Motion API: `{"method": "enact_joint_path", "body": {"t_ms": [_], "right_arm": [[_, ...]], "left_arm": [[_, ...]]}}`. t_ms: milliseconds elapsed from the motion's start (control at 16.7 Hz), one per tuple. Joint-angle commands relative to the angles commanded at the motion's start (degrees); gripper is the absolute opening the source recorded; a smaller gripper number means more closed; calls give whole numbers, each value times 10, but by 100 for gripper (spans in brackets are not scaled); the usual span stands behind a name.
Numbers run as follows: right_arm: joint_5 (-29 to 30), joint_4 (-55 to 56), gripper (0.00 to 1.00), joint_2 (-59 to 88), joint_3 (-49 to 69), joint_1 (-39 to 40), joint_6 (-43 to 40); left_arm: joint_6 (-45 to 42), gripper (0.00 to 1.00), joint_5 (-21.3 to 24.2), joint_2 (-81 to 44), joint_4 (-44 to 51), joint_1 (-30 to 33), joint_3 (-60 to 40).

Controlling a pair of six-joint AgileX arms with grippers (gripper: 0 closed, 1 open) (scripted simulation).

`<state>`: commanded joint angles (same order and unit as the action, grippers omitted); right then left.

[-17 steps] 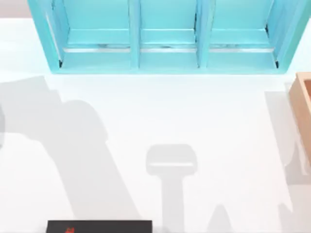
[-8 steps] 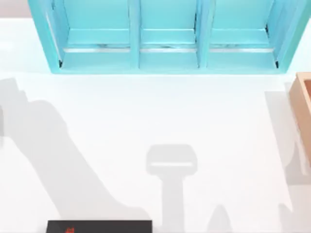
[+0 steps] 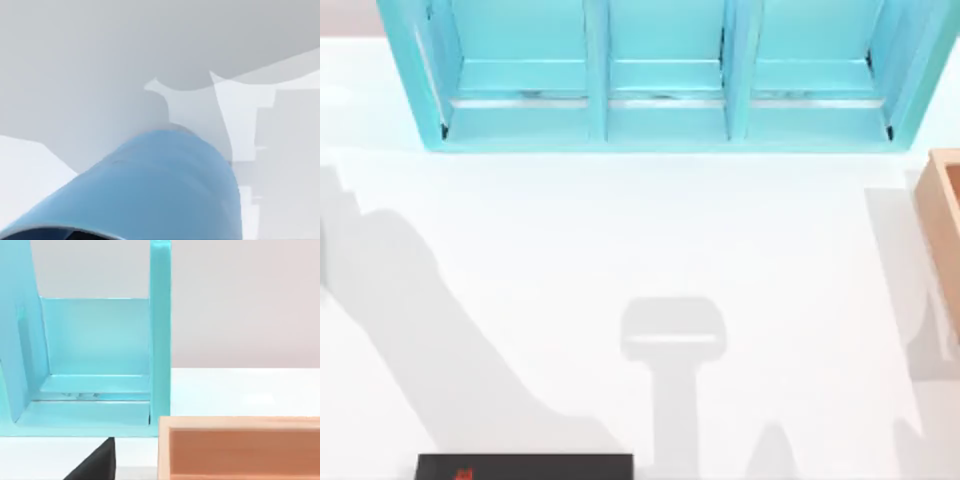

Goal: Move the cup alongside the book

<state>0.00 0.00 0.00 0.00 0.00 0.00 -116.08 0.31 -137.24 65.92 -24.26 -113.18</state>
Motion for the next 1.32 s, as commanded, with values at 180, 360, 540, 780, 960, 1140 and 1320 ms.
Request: {"method": "enact_joint_path", "body": {"t_ms": [180,360,540,780,960,1140,1320], "right_arm": [[0,0,100,0,0,0,0],[0,0,100,0,0,0,0],[0,0,100,0,0,0,0],[0,0,100,0,0,0,0],[0,0,100,0,0,0,0],[0,0,100,0,0,0,0],[0,0,100,0,0,0,0]], "left_arm": [[0,70,0,0,0,0,0],[0,47,0,0,0,0,0],[0,25,0,0,0,0,0],[0,0,0,0,0,0,0],[0,0,0,0,0,0,0],[0,0,0,0,0,0,0],[-1,0,0,0,2,2,-2]]}}
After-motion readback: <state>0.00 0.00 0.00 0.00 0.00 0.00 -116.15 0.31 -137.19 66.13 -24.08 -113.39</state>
